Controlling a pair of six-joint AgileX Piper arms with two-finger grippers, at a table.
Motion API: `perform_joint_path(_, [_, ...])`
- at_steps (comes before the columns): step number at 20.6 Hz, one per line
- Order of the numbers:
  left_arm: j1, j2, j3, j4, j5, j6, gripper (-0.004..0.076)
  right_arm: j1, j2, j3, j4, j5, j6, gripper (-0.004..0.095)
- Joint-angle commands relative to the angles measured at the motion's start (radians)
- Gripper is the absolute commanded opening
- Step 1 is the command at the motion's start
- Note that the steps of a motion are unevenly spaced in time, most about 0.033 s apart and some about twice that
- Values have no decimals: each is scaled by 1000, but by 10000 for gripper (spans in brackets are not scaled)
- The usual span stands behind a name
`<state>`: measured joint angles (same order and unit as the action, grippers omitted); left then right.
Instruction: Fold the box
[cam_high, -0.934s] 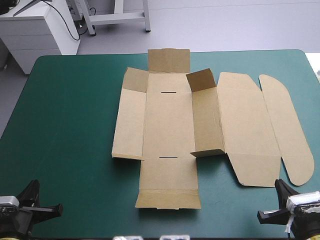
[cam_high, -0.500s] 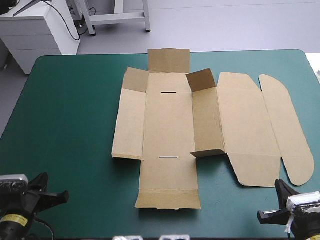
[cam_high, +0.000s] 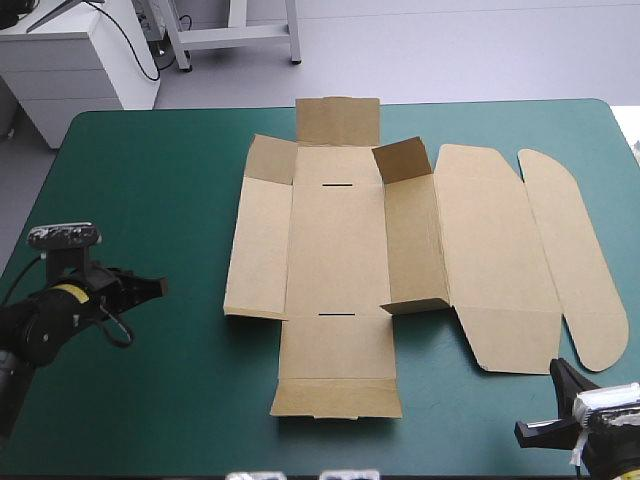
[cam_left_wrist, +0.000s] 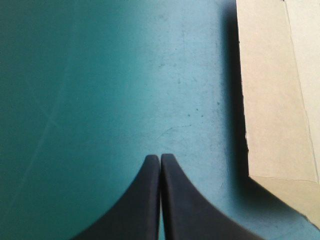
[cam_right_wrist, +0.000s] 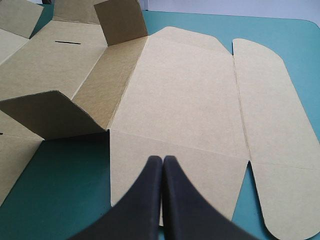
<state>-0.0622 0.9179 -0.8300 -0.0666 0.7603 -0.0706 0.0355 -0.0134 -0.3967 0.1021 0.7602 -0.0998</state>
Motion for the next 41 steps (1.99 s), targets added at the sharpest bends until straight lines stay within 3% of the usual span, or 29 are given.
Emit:
perform_joint_path(1, [-1, 146, -96, -124, -31, 110, -8, 2, -23, -22, -4, -76, -3, -20])
perform_joint_path(7, [43, 463, -197, -508, 69, 369, -8, 2, -23, -22, -11, -77, -3, -20])
perform_joint_path(9, [93, 544, -223, -668, 135, 473, -8, 2, -23, -22, -11, -77, -3, -20])
perform_joint_path(10, [123, 599, -250, -758, 220, 541, -8, 2, -23, -22, -11, -77, -3, -20])
perform_joint_path(11, [139, 644, -271, -796, 297, 553, -8, 2, -23, -22, -11, -77, -3, -20])
perform_joint_path(15, [151, 733, -338, -808, 414, 554, -8, 2, -23, -22, -11, -77, -3, -20])
perform_joint_path(19, [151, 762, -381, -796, 390, 557, -6, 2, -23, -22, -11, -77, -3, -20])
perform_joint_path(22, [151, 762, -395, -788, 387, 575, 114, 2, -23, -22, -11, -77, -3, -20])
perform_joint_path(25, [151, 762, -395, -766, 380, 577, 402, 2, -23, -22, -11, -77, -3, -20])
perform_joint_path(27, [151, 762, -395, -766, 360, 557, 544, 2, -23, -22, -11, -77, -3, -20])
perform_joint_path(33, [151, 772, -388, -772, 327, 514, 571, 2, -23, -22, -11, -77, -3, -20])
perform_joint_path(41, [58, 904, -388, -880, 382, 514, 564, 2, -23, -22, -11, -77, -3, -19])
